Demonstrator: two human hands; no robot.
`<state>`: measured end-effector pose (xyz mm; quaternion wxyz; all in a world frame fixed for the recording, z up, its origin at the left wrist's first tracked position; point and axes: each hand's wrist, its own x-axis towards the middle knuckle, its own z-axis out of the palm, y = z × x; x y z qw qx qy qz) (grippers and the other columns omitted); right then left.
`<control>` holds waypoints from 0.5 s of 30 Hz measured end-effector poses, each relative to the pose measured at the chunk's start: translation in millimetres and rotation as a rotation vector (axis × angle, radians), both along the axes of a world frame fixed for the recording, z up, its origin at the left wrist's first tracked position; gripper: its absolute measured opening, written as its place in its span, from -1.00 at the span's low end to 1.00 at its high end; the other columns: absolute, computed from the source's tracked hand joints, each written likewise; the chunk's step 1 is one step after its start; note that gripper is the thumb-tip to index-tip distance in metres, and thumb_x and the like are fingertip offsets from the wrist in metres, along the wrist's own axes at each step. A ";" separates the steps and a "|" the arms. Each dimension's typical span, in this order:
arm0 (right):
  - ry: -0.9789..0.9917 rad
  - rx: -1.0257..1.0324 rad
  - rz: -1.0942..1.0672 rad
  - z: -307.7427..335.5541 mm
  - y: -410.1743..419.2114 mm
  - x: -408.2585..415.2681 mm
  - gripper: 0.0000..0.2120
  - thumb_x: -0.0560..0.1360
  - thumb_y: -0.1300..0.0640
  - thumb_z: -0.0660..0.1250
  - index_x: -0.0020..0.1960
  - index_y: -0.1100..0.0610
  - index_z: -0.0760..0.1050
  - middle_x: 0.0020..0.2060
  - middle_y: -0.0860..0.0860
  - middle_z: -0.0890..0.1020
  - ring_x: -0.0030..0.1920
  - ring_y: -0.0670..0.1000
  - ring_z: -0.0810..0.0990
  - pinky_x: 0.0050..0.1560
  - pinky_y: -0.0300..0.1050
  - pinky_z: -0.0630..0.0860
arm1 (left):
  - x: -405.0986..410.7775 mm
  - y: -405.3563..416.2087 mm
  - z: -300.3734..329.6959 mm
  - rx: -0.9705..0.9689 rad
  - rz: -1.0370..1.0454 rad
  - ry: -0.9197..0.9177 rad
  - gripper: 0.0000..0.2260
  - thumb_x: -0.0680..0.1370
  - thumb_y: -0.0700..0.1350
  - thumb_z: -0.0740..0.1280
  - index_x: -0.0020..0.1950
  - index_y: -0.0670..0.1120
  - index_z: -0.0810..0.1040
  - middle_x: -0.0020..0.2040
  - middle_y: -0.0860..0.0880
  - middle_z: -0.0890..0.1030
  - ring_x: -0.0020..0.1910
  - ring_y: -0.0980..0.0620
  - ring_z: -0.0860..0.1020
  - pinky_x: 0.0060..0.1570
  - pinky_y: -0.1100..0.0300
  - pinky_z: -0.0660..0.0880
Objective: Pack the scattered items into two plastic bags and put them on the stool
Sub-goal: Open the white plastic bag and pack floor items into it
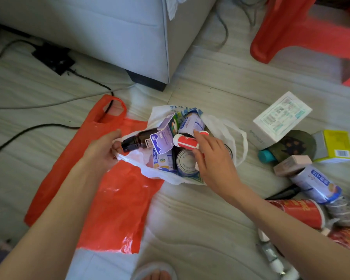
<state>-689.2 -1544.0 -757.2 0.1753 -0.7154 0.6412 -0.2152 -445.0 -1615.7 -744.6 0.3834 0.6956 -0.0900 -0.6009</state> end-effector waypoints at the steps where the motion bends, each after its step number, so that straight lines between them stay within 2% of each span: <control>1: -0.004 0.019 0.000 0.7 -0.8 -0.2 -0.50 0.52 -0.01 -0.01 0.34 0.21 0.40 0.20 0.18 0.54 0.19 0.23 0.51 0.12 0.12 0.48 | -3.3 1.7 5.8 0.004 -0.092 -0.086 -0.72 0.56 -0.13 0.25 -0.34 -0.10 0.33 -0.71 0.05 0.29 -0.73 0.16 0.27 -0.66 0.43 0.24; 4: -0.064 0.049 -0.038 5.1 1.6 -0.8 -0.45 0.51 -0.07 -0.05 0.35 0.17 0.40 0.24 0.15 0.51 0.22 0.20 0.46 0.18 0.10 0.41 | -6.9 7.2 19.6 0.033 -0.295 -0.215 -0.76 0.54 -0.16 0.27 -0.33 -0.13 0.39 -0.72 0.04 0.32 -0.73 0.15 0.32 -0.57 0.39 0.30; 6: -0.098 0.059 -0.135 7.1 2.5 -6.3 -0.46 0.50 -0.08 -0.05 0.33 0.13 0.41 0.23 0.11 0.52 0.22 0.17 0.45 0.21 0.09 0.38 | -4.7 8.8 28.6 0.002 -0.325 -0.249 -0.81 0.55 -0.14 0.26 -0.27 -0.11 0.47 -0.72 0.05 0.31 -0.71 0.17 0.32 -0.54 0.38 0.30; 8: -0.045 0.074 -0.277 6.3 -0.6 -19.1 -0.51 0.51 -0.05 0.02 0.34 0.14 0.38 0.23 0.12 0.51 0.24 0.17 0.43 0.21 0.10 0.35 | -3.5 9.0 35.5 -0.134 -0.303 -0.341 -0.80 0.56 -0.12 0.24 -0.26 -0.08 0.52 -0.69 0.07 0.34 -0.67 0.18 0.34 -0.44 0.29 0.30; 10: -0.015 0.173 -0.440 0.7 -7.0 -37.6 -0.52 0.52 0.03 0.15 0.38 0.21 0.29 0.28 0.18 0.44 0.30 0.21 0.38 0.26 0.09 0.31 | -8.8 13.7 47.3 -0.300 -0.275 -0.370 -0.80 0.55 -0.16 0.23 -0.27 -0.10 0.52 -0.64 0.08 0.37 -0.61 0.13 0.36 -0.36 0.24 0.29; 12: -0.156 0.353 -0.587 -6.5 -12.4 -52.5 -0.48 0.51 0.07 0.26 0.38 0.27 0.25 0.30 0.23 0.42 0.31 0.22 0.37 0.29 0.06 0.30 | -17.7 20.2 61.4 -0.429 -0.236 -0.338 -0.80 0.53 -0.20 0.21 -0.29 -0.13 0.50 -0.61 0.06 0.39 -0.55 0.07 0.36 -0.33 0.19 0.31; 13: -0.286 0.435 -0.651 -8.0 -14.2 -55.8 -0.51 0.50 0.07 0.29 0.33 0.28 0.31 0.25 0.22 0.46 0.26 0.20 0.43 0.24 0.03 0.35 | -22.3 23.1 68.3 -0.474 -0.222 -0.331 -0.80 0.52 -0.22 0.21 -0.30 -0.13 0.49 -0.60 0.06 0.40 -0.54 0.06 0.35 -0.32 0.17 0.30; 15: -0.507 0.523 -0.740 -5.6 -14.2 -55.9 -0.72 0.50 0.10 0.30 0.10 0.29 0.49 -0.01 0.18 0.59 -0.02 0.11 0.53 -0.06 -0.06 0.44 | -27.9 26.2 79.9 -0.529 -0.225 -0.343 -0.79 0.51 -0.23 0.21 -0.32 -0.13 0.49 -0.58 0.05 0.42 -0.50 0.04 0.35 -0.28 0.13 0.28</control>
